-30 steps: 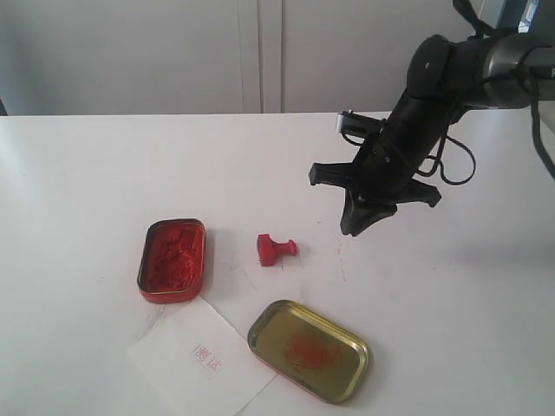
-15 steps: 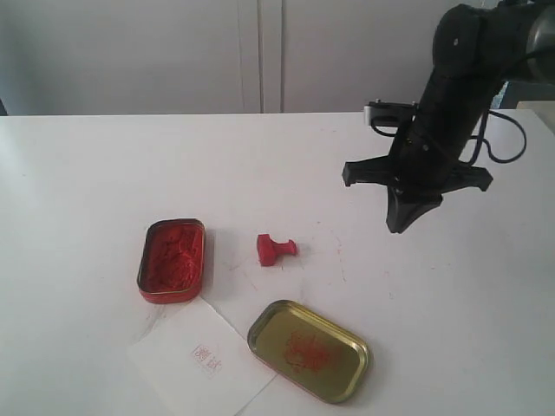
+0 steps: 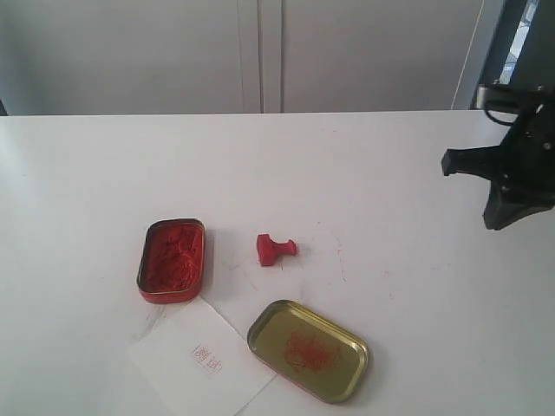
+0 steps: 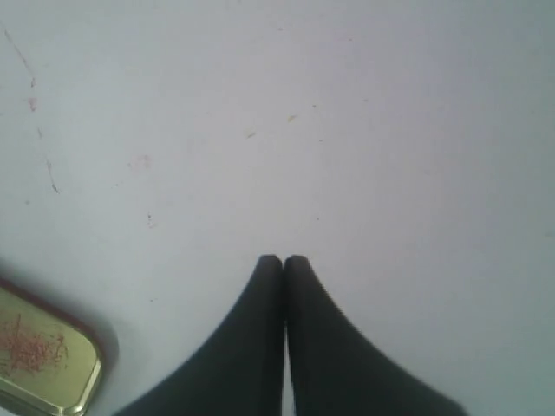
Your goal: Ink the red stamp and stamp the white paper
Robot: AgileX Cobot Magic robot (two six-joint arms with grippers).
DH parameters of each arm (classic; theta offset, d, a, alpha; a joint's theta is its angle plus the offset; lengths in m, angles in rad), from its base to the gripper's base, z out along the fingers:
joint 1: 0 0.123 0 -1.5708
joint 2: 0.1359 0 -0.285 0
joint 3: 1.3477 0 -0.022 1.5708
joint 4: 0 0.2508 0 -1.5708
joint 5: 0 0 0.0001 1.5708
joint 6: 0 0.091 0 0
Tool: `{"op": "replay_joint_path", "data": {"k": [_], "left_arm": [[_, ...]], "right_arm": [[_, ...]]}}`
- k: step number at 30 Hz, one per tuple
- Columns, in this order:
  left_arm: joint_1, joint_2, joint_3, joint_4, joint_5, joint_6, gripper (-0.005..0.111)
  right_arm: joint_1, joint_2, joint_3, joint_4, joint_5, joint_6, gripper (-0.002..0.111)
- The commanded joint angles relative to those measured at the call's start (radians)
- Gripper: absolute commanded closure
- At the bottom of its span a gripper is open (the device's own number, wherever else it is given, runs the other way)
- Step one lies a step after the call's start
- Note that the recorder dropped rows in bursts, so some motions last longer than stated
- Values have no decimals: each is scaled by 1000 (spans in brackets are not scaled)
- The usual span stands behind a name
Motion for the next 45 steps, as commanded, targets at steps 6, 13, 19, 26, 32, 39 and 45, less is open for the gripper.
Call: {"op": "replay_joint_path", "data": {"k": [6, 13, 19, 26, 32, 39, 45], "left_arm": [[2, -4, 9, 0, 4, -3, 107], [2, -4, 9, 0, 4, -3, 107], [2, -4, 9, 0, 4, -3, 107], [2, -4, 9, 0, 4, -3, 107], [2, -4, 9, 0, 4, -3, 107], [2, -4, 9, 0, 4, -3, 107], [2, -4, 9, 0, 4, -3, 107]], "right_arm": [[-64, -219, 112, -89, -55, 49, 108], [-64, -398, 160, -216, -80, 144, 108], [-64, -554, 217, -220, -145, 144, 108], [-64, -733, 274, -220, -189, 126, 108], [-64, -897, 350, -220, -252, 95, 108], [-64, -1088, 465, -220, -399, 70, 108], [-64, -1133, 604, -228, -570, 63, 108]]}}
